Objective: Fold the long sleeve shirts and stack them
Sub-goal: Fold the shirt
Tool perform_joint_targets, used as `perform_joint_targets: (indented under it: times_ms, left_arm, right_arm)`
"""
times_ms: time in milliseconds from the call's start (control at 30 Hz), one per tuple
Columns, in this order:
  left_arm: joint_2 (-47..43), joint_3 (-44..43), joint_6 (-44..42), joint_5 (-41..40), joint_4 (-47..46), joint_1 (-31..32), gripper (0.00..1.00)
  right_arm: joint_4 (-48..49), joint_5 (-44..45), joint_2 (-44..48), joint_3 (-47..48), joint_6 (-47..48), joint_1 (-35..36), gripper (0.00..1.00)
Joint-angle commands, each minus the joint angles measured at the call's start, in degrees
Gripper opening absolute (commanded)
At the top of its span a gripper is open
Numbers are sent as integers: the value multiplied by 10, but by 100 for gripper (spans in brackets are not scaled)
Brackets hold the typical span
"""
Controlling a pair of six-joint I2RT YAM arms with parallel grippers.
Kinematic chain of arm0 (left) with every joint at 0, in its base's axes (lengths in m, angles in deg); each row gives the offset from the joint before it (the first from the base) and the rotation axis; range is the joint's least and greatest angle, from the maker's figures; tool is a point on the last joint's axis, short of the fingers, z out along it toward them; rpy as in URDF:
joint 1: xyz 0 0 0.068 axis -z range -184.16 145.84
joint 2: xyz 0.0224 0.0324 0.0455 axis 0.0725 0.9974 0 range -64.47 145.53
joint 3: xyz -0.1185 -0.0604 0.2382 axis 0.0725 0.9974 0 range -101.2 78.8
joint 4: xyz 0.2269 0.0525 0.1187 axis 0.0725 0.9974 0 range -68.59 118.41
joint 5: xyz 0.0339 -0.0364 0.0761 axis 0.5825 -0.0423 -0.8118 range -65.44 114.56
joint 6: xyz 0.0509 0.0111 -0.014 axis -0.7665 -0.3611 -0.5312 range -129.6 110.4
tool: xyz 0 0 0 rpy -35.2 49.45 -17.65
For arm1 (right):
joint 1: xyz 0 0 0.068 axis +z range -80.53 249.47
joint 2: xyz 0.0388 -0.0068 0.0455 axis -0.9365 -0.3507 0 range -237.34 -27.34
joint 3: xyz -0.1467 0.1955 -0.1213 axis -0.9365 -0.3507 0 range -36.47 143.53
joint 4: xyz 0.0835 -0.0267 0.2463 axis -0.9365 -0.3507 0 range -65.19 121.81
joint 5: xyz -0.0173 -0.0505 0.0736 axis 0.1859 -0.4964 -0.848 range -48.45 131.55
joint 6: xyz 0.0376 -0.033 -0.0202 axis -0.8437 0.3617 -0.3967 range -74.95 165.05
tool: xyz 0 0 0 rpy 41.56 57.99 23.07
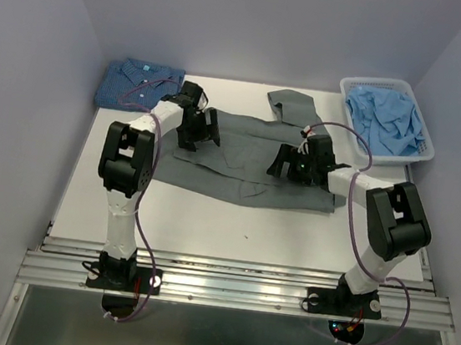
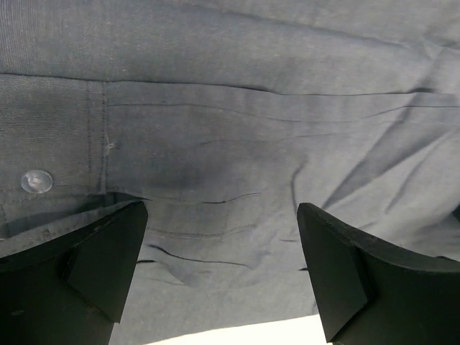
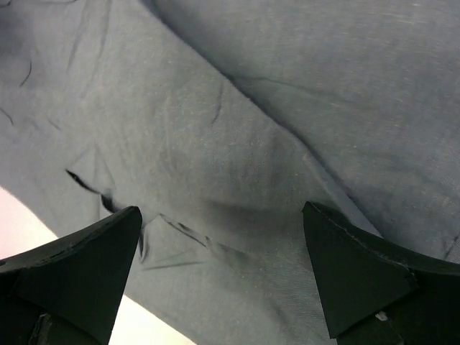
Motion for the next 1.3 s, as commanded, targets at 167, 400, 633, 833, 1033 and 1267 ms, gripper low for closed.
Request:
perform_joint_targets:
  times_ms: [167, 400, 633, 833, 1033, 1267]
  left_arm:
    - [8, 20, -11, -32, -2, -2, 99]
    - [-42, 119, 11, -45, -29, -2, 99]
    - [-147, 327, 43, -31, -85, 6, 99]
    - [-240, 418, 77, -17, -64, 38, 99]
    - [-265, 323, 87, -114, 10, 45, 99]
    - [-142, 69, 68, -295, 138, 58, 99]
  right_arm:
    - [12, 172, -35, 24, -15, -3, 100]
    - [-3, 169, 26, -85, -26, -3, 100]
    - [-14, 114, 134, -213, -71, -3, 100]
    - [-117, 72, 279, -299, -102, -3, 100]
    - [-161, 68, 359, -249, -86, -3, 100]
    - [-174, 133, 324, -103, -57, -3, 100]
